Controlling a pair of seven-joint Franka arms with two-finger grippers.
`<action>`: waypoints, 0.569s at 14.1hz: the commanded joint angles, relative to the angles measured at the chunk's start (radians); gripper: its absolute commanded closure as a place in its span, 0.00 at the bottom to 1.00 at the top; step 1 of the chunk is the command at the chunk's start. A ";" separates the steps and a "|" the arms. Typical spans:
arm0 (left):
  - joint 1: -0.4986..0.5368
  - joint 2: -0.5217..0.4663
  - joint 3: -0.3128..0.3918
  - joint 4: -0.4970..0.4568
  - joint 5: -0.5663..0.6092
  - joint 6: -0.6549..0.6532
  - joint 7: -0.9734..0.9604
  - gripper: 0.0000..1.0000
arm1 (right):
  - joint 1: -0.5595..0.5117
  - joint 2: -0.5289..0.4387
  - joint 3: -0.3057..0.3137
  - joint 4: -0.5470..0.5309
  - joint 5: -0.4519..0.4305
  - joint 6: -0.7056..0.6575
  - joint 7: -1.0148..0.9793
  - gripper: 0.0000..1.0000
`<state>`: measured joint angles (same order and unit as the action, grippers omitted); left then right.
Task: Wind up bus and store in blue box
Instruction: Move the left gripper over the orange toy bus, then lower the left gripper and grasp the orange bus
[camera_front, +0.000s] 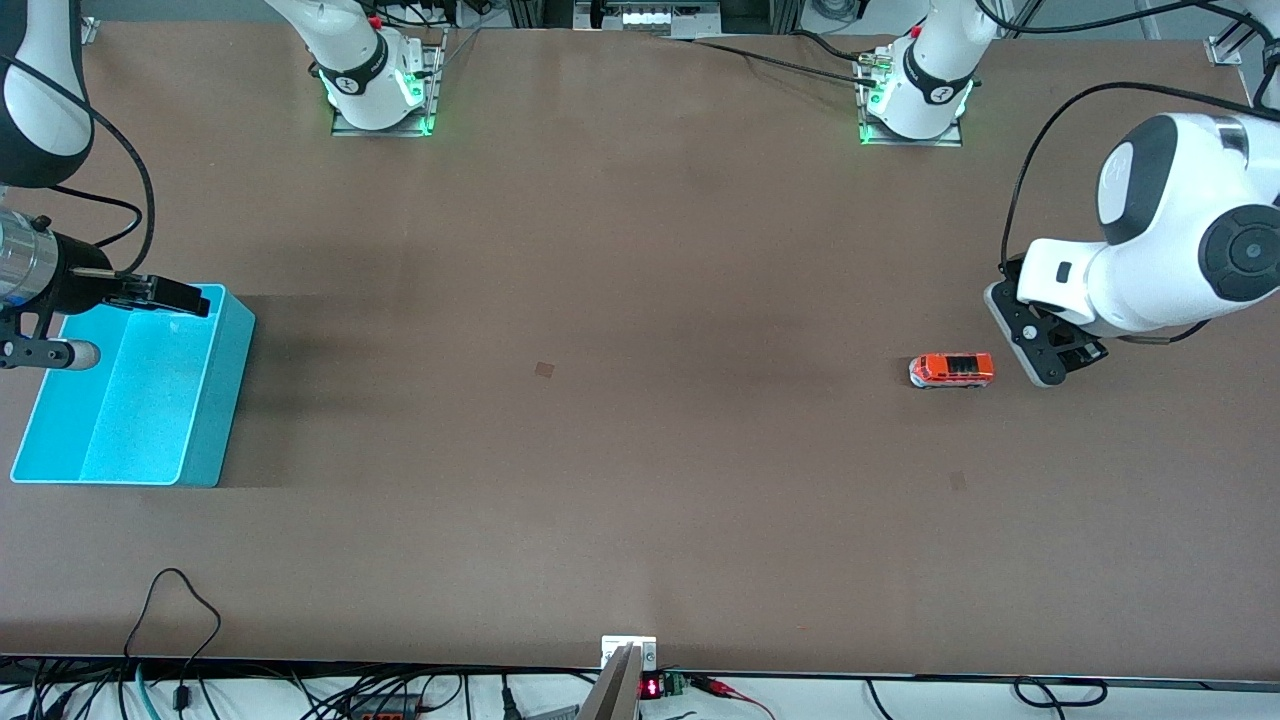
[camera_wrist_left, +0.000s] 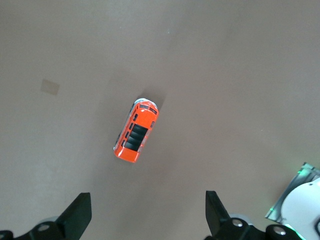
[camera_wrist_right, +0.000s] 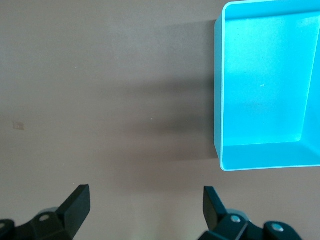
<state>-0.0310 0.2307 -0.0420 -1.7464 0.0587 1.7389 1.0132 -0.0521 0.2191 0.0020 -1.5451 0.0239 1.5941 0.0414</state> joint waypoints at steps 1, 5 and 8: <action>0.011 0.007 -0.004 -0.073 0.020 0.115 0.102 0.00 | -0.012 -0.001 0.003 -0.009 -0.015 -0.020 0.003 0.00; 0.011 0.021 -0.004 -0.198 0.020 0.308 0.261 0.00 | -0.028 0.014 0.004 -0.009 -0.015 -0.019 -0.002 0.00; 0.051 0.088 -0.004 -0.228 0.020 0.427 0.384 0.00 | -0.022 0.019 0.004 -0.003 -0.013 -0.019 -0.002 0.00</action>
<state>-0.0130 0.2808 -0.0422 -1.9614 0.0590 2.1049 1.3044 -0.0706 0.2424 -0.0018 -1.5503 0.0202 1.5828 0.0410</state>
